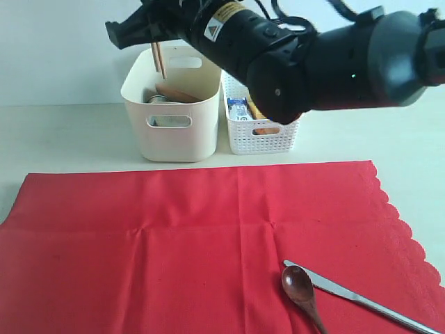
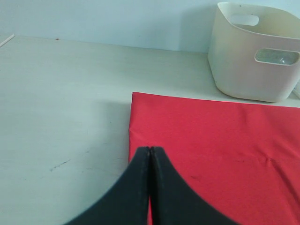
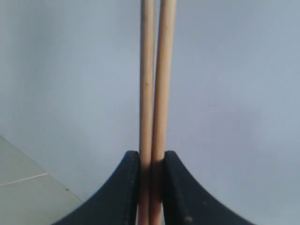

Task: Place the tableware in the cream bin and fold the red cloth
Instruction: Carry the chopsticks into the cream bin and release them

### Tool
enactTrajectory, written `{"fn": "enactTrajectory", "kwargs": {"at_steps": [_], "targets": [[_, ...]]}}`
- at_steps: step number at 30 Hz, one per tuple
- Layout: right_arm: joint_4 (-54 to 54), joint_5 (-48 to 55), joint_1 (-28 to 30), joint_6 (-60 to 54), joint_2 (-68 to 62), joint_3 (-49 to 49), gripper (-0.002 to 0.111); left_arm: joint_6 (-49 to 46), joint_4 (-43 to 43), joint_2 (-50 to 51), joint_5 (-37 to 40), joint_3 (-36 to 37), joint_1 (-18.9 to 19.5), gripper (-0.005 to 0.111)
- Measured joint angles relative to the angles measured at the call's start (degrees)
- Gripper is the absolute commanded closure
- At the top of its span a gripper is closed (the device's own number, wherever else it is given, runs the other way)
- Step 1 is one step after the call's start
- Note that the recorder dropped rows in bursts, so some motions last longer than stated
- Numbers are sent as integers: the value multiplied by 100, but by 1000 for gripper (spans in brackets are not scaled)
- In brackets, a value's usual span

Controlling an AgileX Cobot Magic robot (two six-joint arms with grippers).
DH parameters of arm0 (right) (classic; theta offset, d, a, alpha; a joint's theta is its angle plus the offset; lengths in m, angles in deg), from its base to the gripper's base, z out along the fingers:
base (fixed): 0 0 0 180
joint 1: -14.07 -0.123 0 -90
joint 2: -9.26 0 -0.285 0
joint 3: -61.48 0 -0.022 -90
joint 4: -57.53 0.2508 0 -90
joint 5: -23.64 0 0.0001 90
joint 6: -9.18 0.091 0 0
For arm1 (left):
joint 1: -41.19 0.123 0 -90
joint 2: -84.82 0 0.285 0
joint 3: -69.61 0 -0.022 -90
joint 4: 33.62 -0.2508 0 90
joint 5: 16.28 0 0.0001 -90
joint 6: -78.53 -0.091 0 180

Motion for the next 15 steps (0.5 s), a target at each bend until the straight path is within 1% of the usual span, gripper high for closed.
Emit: {"fn": "enactTrajectory", "kwargs": {"at_steps": [4, 6, 7, 10, 13, 15], "targets": [[120, -505, 14, -839, -397, 11, 108, 0, 0, 0, 0, 0, 0, 107], [301, -621, 14, -1169, -555, 82, 108, 0, 0, 0, 0, 0, 0, 107], [560, -676, 14, -1403, -720, 200, 108, 0, 0, 0, 0, 0, 0, 107], [919, -697, 72, -1647, -1072, 448, 108, 0, 0, 0, 0, 0, 0, 107], [1565, -700, 157, -1877, -1439, 643, 108, 0, 0, 0, 0, 0, 0, 107], [1792, -657, 237, -1915, -1643, 728, 104, 0, 0, 0, 0, 0, 0, 107]]}}
